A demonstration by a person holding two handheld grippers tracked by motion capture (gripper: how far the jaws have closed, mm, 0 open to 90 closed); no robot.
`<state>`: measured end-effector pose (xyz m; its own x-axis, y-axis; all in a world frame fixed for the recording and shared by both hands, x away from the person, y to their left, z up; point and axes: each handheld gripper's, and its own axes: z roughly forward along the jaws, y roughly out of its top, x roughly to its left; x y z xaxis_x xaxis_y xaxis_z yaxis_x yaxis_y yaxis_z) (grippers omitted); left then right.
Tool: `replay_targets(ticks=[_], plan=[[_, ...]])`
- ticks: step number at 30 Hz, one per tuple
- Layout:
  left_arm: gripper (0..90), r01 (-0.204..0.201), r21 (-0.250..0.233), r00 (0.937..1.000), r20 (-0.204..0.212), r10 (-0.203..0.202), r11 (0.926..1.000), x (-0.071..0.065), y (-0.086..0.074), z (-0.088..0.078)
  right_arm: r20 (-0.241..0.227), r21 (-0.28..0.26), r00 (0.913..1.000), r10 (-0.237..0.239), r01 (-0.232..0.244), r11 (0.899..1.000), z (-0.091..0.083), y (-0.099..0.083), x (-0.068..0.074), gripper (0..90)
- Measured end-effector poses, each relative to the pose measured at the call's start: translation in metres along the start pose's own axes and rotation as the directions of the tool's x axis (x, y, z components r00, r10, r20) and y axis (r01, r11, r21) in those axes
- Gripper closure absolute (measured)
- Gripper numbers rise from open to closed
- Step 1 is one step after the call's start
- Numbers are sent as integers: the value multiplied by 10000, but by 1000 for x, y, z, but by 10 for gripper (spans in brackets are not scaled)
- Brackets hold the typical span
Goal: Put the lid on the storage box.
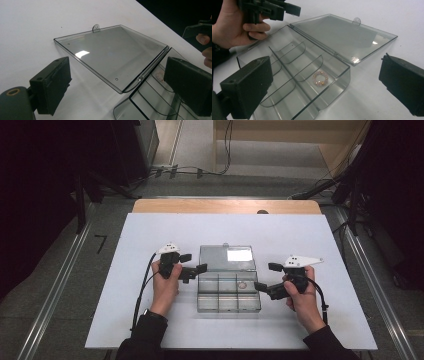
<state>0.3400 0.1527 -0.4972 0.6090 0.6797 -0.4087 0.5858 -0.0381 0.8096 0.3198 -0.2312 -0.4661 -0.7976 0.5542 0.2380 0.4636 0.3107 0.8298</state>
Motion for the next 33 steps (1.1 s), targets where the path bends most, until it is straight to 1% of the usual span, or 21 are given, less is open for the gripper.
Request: replay_targets(ticks=[2,4,7,12,14,15,18,22,27,28,29,30,31,32,33], plan=[[81,16,102,10000,-49,-16,9999,0,1,2,17,-64,10000,41,-41,10000,0,2,-3,0],[112,49,223,9999,-128,-47,9997,-1,2,5,15,-74,9999,132,-132,9999,1,3,-5,0],[136,75,371,9999,-148,-70,9993,-2,5,9,101,9,9999,117,-117,9999,4,6,-7,0],[175,304,500,9994,-193,-294,9983,-2,6,16,210,121,9997,151,-153,9998,11,11,-11,0],[184,346,587,9992,-220,-334,9977,-2,6,18,190,106,9995,264,-266,9996,13,13,-14,0],[191,441,588,9989,-201,-430,9973,-2,5,19,182,88,9992,367,-368,9993,14,14,-15,0],[202,530,682,9985,-192,-518,9963,-1,4,21,193,158,9986,496,-499,9986,19,16,-20,0],[214,663,730,9976,-244,-647,9951,0,4,22,137,268,9964,835,-838,9961,26,18,-25,0],[216,823,749,9963,-328,-800,9938,2,3,23,202,355,9894,1441,-1447,9888,35,21,-31,0],[220,860,750,9959,-345,-836,9935,2,3,23,205,353,9885,1501,-1508,9879,37,21,-32,0],[223,876,777,9958,-335,-852,9931,2,3,24,148,379,9863,1646,-1650,9856,39,22,-33,0],[222,930,774,9953,-333,-907,9927,2,3,24,108,472,9835,1808,-1811,9823,41,22,-35,0],[223,947,814,9952,-342,-922,9922,2,2,25,148,545,9790,2035,-2041,9774,44,22,-36,10],[226,957,848,9950,-371,-928,9918,2,2,25,268,523,9747,2219,-2231,9734,45,22,-37,47],[228,972,849,9948,-400,-941,9916,2,2,25,344,548,9715,2343,-2360,9702,47,21,-39,47]])
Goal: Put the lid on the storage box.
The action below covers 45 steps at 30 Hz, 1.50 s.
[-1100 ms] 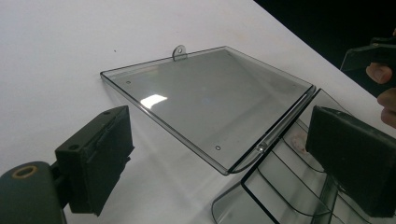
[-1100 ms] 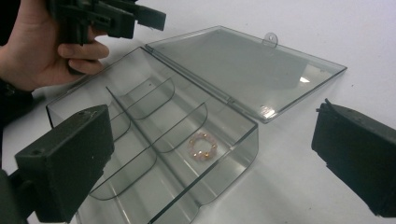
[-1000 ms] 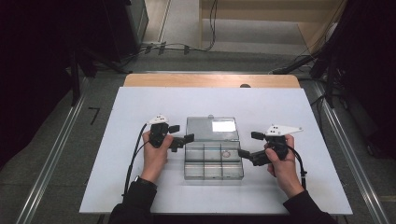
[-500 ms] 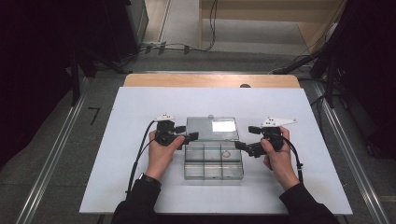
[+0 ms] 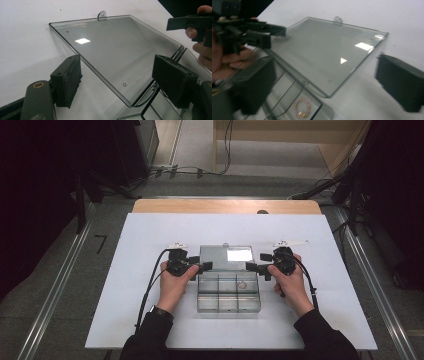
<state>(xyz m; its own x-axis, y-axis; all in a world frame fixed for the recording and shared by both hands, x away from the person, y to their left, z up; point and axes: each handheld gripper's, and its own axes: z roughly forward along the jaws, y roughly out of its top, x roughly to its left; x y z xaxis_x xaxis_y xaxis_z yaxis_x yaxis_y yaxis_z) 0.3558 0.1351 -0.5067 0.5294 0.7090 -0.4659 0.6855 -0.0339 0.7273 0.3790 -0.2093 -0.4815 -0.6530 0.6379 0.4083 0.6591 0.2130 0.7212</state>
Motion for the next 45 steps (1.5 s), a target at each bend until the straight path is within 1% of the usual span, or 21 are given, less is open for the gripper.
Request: replay_targets(ticks=[3,5,6,9,13,14,20,24,25,26,27,32,37,38,45], plan=[[235,75,3,10000,-20,-75,10000,0,0,0,19,67,9992,404,-404,9992,6,-1,-5,62],[242,71,36,10000,-63,-71,10000,0,0,0,173,123,9977,658,-660,9977,10,-1,-8,108],[245,78,41,9999,-98,-78,10000,0,0,1,211,138,9964,816,-819,9965,11,-2,-9,115],[251,107,85,9998,-149,-106,9999,0,0,1,295,308,9939,1058,-1067,9938,16,-3,-12,152],[269,251,112,9995,-205,-248,9996,1,0,2,539,519,9929,1062,-1090,9927,21,-4,-11,214],[273,283,131,9994,-207,-280,9995,1,0,2,518,586,9927,1093,-1123,9919,22,-5,-11,220],[278,368,191,9990,-263,-363,9991,0,1,3,271,586,9908,1323,-1337,9893,24,-4,-11,306],[285,410,249,9988,-291,-403,9988,0,1,3,100,738,9887,1496,-1500,9859,26,-3,-11,315],[290,440,234,9988,-235,-434,9988,0,1,2,85,790,9888,1489,-1491,9857,26,-2,-11,318],[309,509,225,9987,-70,-507,9985,0,1,2,39,806,9886,1503,-1501,9854,26,-2,-11,331],[340,535,225,9986,-14,-535,9983,0,1,2,-11,761,9894,1451,-1446,9866,26,-1,-11,344],[367,468,118,9989,-43,-468,9988,-1,2,2,106,667,9916,1287,-1291,9894,24,-1,-8,369],[427,210,-51,9998,-41,-210,9998,-3,3,0,164,433,9938,1097,-1103,9930,20,1,-7,439],[443,221,-136,9998,-25,-221,9997,-4,3,-1,173,384,9945,1036,-1042,9938,19,1,-6,452],[549,-125,-502,9998,-132,119,9987,-6,6,-8,199,92,9987,479,-481,9988,12,2,-2,529]])
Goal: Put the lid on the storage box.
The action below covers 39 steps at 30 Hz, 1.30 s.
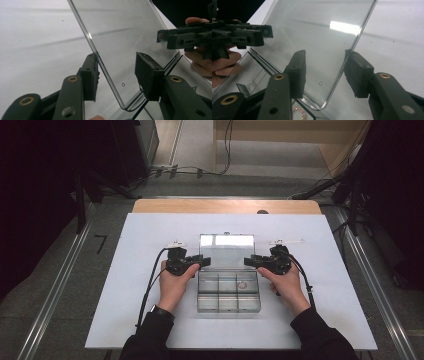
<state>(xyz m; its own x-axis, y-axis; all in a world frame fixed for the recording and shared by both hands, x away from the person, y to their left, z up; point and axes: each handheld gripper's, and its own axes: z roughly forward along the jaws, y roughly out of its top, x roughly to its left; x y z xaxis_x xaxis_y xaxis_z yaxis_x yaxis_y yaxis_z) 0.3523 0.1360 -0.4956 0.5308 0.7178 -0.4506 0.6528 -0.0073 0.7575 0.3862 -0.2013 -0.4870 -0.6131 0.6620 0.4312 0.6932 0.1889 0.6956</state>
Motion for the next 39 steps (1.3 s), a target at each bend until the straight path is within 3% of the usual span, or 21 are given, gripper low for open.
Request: replay_targets(ticks=[10,20,32,39], plan=[[651,-424,-458,9991,-1,425,9980,-5,2,-10,62,-686,9982,-594,597,9959,-12,-2,5,640],[735,-835,-643,9961,235,851,9944,-8,3,-20,-10,-917,9941,-1082,1077,9899,-23,-4,10,722],[715,-854,-798,9954,355,885,9931,-9,3,-21,133,-1356,9844,-1754,1756,9751,-25,-10,12,739],[652,-993,-1097,9941,318,1034,9890,-15,15,-23,208,-1465,9801,-1976,1985,9691,-25,-12,12,742]])
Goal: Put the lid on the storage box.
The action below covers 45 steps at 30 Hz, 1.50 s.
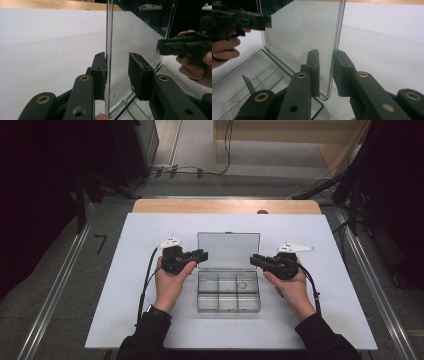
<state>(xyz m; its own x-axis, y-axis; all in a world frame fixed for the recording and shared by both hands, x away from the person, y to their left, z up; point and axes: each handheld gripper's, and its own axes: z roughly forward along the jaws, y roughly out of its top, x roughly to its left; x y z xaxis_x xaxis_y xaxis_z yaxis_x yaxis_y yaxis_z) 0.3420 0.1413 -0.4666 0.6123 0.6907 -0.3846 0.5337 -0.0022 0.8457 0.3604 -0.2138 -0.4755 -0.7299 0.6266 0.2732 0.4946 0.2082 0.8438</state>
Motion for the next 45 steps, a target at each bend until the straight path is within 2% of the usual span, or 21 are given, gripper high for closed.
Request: replay_targets(ticks=[6,16,21,28,35,39,45], plan=[[648,-89,-165,9999,-55,88,9998,-1,9,0,28,-61,9999,-106,106,9999,-1,-1,1,742],[692,-215,-262,9998,27,215,9994,-2,7,-2,40,-30,9998,-197,197,9998,-2,0,1,740],[696,-317,-335,9995,58,320,9989,-4,6,-4,1,-151,9999,-146,146,9998,-4,2,4,669],[695,-463,-358,9989,91,466,9983,-5,6,-6,64,-384,9995,-310,313,9988,-9,15,7,601],[688,-475,-449,9988,126,481,9979,-6,5,-6,7,-643,9991,-426,426,9970,-14,34,11,583],[684,-477,-478,9987,175,486,9977,-6,4,-6,111,-661,9983,-577,583,9961,-14,40,13,589],[665,-518,-440,9982,293,532,9977,-8,3,-8,148,-677,9984,-540,549,9962,-16,39,14,672]])
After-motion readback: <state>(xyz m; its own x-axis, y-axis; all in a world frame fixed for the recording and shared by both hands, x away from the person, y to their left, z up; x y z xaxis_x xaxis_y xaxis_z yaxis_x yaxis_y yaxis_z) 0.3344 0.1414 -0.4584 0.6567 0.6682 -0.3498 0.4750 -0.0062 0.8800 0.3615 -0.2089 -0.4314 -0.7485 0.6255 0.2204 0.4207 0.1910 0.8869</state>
